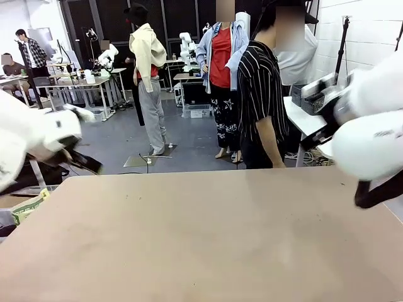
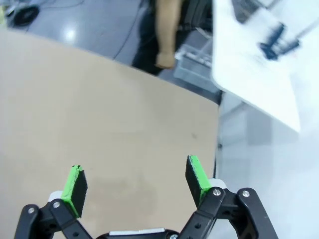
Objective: Transfer purchased items from the store into the shopping bag.
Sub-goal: Open the Reusable shopping bag in the center of the table.
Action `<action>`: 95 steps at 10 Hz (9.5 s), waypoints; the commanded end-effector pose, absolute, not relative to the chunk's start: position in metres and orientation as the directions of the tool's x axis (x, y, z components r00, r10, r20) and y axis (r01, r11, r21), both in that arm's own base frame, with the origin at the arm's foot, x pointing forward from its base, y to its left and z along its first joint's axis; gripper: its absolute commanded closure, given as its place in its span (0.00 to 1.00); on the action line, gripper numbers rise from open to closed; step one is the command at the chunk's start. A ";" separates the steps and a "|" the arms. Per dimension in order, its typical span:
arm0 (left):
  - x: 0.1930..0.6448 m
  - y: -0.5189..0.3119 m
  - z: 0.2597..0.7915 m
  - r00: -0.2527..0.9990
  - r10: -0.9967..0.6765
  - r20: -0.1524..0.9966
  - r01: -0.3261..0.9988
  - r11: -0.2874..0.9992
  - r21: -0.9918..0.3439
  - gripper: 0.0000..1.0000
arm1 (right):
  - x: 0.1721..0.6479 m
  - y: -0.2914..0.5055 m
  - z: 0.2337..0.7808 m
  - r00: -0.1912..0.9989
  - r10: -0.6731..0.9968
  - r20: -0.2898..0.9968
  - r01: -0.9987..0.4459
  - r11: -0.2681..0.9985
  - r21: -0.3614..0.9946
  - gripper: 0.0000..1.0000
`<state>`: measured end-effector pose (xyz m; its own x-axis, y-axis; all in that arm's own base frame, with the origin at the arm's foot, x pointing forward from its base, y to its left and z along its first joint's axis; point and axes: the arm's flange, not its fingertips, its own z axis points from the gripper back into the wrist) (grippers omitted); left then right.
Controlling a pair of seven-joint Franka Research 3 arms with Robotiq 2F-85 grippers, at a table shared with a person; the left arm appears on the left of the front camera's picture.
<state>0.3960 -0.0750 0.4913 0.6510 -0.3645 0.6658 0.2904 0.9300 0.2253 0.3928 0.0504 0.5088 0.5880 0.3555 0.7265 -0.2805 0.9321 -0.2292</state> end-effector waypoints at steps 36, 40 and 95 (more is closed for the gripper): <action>0.363 0.126 0.504 0.756 0.110 0.645 -0.141 0.990 -0.005 0.00 | 0.397 -0.156 0.404 0.809 -0.071 0.584 0.130 0.990 -0.060 0.00; 0.363 0.126 0.504 0.756 0.110 0.645 -0.141 0.990 -0.005 0.00 | 0.397 -0.156 0.404 0.809 -0.071 0.584 0.130 0.990 -0.060 0.00; 0.598 -0.281 0.532 0.663 -0.493 0.563 0.623 0.780 -0.050 0.00 | 0.406 0.359 0.532 0.854 0.425 0.301 -0.503 0.823 0.264 0.00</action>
<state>0.6066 -0.2871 0.5304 0.6454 -0.4979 0.5792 0.6409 0.7656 -0.0560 0.4006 0.3535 0.5345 0.8449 0.4401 0.3039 -0.5224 0.8011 0.2922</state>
